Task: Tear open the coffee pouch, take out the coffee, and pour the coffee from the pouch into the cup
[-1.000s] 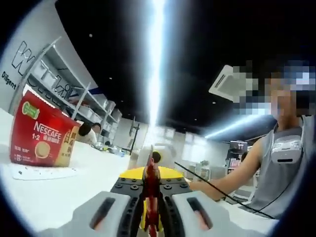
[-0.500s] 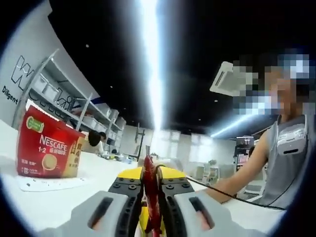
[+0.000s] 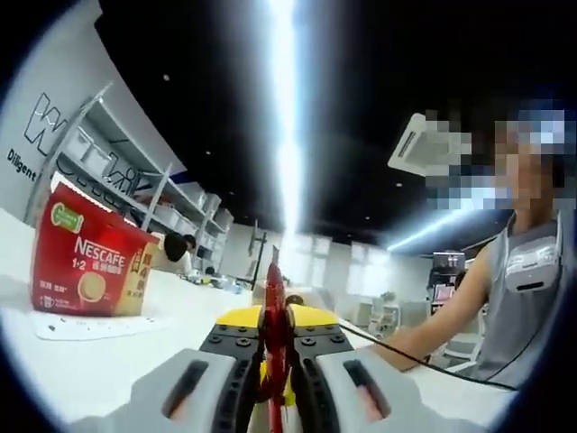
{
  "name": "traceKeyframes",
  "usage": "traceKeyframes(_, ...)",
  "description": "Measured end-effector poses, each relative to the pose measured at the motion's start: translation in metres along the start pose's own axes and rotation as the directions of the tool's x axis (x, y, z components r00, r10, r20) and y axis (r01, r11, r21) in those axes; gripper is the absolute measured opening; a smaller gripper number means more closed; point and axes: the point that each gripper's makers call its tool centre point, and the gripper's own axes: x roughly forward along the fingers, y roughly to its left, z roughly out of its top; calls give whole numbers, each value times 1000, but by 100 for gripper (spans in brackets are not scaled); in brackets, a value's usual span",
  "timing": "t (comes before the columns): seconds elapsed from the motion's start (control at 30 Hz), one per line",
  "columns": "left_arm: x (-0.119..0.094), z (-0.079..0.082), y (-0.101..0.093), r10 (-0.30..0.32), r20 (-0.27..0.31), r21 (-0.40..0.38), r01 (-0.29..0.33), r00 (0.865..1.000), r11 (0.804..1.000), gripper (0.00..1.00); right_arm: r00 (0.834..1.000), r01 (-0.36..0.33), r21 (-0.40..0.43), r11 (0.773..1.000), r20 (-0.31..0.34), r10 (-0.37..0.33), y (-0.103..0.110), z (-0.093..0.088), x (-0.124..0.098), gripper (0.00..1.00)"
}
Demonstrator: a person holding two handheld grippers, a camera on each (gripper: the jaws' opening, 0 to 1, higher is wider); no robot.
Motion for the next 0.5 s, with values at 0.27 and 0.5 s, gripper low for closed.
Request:
traceKeyframes(0.27,0,0,1,0,-3,-1,0,1000,1000,12,1000,10,-12,1000,0,-10,-1,0,0,8)
traceKeyframes(0.5,0,-1,2,3,-6,-2,-3,1000,1000,12,1000,14,-18,1000,-1,-14,-2,-1,-1,8)
